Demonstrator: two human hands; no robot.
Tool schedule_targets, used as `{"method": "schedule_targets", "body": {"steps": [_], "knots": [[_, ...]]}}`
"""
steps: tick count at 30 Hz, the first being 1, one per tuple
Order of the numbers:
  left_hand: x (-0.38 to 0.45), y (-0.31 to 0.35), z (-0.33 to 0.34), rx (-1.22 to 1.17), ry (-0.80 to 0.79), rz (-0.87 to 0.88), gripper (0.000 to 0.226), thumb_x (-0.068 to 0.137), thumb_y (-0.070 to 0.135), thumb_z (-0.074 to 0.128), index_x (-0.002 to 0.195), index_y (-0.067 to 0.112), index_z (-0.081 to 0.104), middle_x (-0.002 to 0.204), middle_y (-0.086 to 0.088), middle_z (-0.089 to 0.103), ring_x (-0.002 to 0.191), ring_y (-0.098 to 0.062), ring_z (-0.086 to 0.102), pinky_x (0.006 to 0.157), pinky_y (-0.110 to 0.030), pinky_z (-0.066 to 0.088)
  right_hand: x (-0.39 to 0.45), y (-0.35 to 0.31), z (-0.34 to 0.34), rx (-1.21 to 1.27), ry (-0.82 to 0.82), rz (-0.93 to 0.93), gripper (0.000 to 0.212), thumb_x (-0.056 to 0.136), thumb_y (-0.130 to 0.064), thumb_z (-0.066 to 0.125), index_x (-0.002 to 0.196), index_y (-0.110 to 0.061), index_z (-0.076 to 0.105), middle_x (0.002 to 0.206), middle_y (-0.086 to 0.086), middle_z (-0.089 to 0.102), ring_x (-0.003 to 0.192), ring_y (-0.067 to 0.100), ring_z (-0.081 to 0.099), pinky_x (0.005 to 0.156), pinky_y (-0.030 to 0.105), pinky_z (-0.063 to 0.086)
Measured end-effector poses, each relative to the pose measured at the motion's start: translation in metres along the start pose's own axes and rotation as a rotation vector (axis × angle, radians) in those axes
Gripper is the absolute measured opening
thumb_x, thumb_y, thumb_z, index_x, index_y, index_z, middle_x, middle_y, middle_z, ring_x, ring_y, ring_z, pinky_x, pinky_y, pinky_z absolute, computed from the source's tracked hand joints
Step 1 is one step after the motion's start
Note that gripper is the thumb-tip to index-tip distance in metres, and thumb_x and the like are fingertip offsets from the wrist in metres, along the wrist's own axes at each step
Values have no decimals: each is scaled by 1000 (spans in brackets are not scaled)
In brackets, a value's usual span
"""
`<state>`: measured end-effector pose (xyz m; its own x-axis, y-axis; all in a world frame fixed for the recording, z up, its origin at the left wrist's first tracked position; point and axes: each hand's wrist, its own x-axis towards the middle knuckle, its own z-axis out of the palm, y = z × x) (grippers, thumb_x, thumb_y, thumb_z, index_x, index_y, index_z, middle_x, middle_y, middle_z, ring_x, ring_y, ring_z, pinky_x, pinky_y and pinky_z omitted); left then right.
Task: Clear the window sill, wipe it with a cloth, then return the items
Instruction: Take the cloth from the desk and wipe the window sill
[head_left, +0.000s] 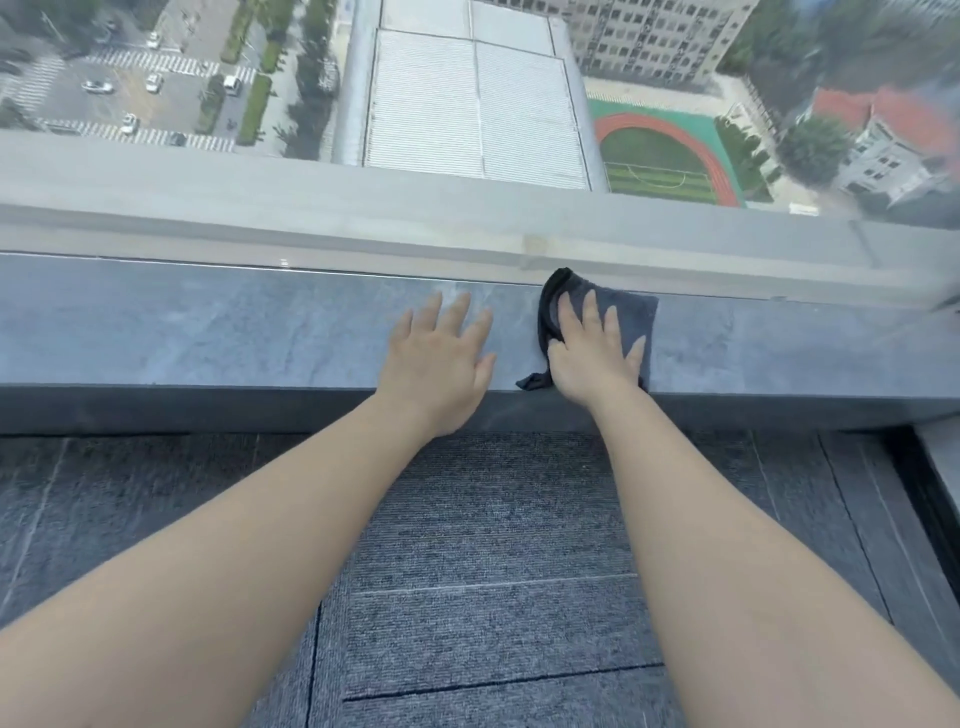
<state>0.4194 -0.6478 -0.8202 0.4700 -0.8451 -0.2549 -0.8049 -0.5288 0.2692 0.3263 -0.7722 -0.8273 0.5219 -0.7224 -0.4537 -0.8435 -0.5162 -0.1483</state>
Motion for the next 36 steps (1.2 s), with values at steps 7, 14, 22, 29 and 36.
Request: {"method": "schedule_targets", "body": {"steps": [7, 14, 22, 29, 36], "knots": [[11, 40, 16, -64, -12, -125, 50, 98, 32, 21, 146, 17, 19, 160, -4, 10, 147, -26, 6, 118, -42, 6, -5, 20, 2, -55, 17, -363, 59, 93, -21, 26, 147, -36, 7, 160, -7, -8, 147, 17, -10, 116, 48, -12], [4, 68, 22, -68, -7, -167, 48, 98, 31, 22, 145, 17, 25, 158, -4, 18, 145, -28, 11, 116, -41, 13, -9, 83, 2, -70, 59, -264, 55, 97, -31, 20, 148, -31, -2, 160, -5, -12, 147, 17, -11, 117, 48, -10], [20, 116, 30, -60, -18, -127, 47, 99, 30, 22, 144, 17, 27, 159, -3, 16, 146, -26, 11, 116, -40, 13, 11, 143, -23, 3, 64, -15, 55, 98, -33, 16, 148, -24, -6, 159, 0, -15, 147, 23, -14, 116, 51, -10], [31, 123, 35, 18, -23, -107, 48, 99, 26, 24, 145, 12, 24, 158, -7, 20, 144, -30, 15, 119, -41, 15, 22, 116, -26, -32, 37, -280, 54, 98, -32, 21, 148, -30, 0, 159, -3, -13, 147, 20, -13, 115, 48, -13], [40, 137, 34, 27, 3, -100, 47, 98, 26, 26, 143, 12, 29, 155, -8, 26, 142, -28, 20, 117, -42, 19, 14, 141, -21, 0, 63, -404, 52, 97, -33, 26, 147, -37, 10, 160, -8, -3, 148, 15, -8, 117, 42, -13]]}}
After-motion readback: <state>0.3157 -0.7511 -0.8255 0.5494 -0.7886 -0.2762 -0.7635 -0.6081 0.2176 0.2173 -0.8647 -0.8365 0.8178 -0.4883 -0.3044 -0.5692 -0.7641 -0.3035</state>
